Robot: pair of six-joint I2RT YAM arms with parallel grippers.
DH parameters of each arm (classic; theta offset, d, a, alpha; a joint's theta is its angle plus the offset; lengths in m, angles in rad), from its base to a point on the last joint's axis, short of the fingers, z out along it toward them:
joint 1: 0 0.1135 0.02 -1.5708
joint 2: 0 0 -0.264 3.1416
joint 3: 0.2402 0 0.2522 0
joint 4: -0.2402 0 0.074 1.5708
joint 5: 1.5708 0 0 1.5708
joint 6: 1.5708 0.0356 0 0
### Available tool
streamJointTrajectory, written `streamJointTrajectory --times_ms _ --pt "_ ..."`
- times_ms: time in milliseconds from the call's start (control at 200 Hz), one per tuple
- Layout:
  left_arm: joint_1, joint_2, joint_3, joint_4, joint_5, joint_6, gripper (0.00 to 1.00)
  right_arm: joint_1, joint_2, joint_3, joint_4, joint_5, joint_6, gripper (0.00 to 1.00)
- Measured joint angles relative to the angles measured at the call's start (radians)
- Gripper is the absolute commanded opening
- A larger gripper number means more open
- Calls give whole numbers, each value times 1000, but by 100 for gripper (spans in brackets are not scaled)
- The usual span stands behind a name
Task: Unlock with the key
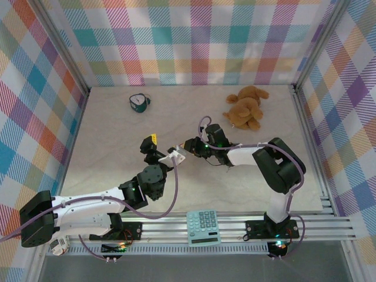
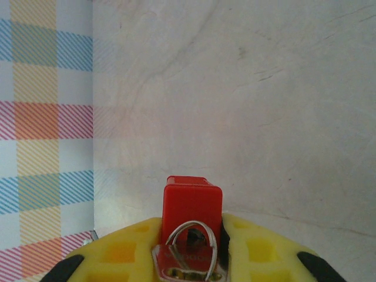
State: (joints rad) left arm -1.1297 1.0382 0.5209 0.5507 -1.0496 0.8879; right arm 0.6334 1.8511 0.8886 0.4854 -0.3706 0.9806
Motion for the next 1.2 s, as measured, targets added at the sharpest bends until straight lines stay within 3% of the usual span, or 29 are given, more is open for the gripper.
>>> streamJointTrajectory --times_ms 645,885,1040,1200 --pt "3 25 21 -104 16 -81 92 -52 159 100 52 -62 44 23" --pt "6 24 22 -114 19 -89 91 -69 164 98 53 -88 46 53" --pt "6 21 43 -150 36 -101 91 -85 146 93 12 -90 28 63" --pt "6 8 79 -190 39 -131 91 -108 46 91 -189 -16 -28 67"
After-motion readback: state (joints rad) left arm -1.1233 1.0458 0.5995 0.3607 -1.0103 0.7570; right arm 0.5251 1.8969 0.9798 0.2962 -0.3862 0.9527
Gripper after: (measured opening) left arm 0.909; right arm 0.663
